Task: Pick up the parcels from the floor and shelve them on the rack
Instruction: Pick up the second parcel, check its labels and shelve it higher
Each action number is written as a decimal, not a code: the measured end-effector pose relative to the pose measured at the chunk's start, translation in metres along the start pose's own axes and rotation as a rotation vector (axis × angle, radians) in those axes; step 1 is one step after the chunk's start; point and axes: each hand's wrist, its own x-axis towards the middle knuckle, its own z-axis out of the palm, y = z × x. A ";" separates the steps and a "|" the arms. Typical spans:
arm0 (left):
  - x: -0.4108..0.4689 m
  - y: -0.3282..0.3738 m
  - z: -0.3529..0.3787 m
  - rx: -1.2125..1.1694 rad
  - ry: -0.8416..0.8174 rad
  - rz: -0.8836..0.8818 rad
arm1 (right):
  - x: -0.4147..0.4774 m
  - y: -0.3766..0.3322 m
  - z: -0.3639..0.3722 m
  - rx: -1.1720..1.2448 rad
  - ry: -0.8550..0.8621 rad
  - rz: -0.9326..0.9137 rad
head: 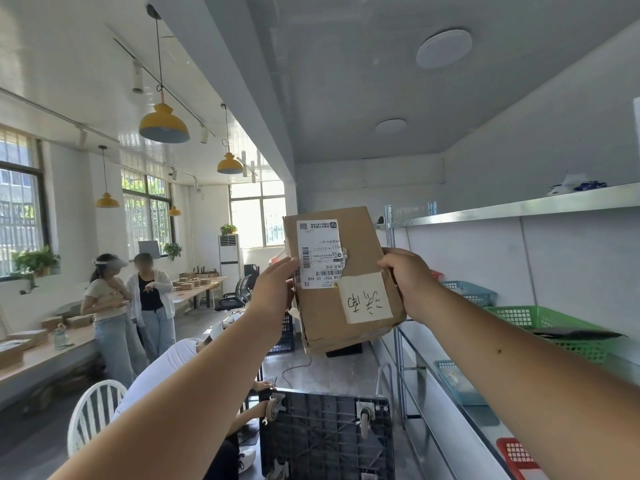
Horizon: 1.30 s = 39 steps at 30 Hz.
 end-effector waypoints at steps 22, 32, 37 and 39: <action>-0.002 0.014 0.009 0.074 0.010 0.159 | -0.018 0.026 0.008 -0.072 -0.264 0.085; 0.006 0.025 -0.009 0.326 0.002 0.257 | -0.014 0.036 0.004 -0.078 -0.035 -0.111; 0.011 0.025 -0.021 0.296 0.105 0.259 | -0.014 0.026 0.009 -0.089 0.006 -0.183; 0.011 0.023 -0.023 0.220 0.111 0.245 | -0.014 0.019 0.011 -0.149 0.045 -0.214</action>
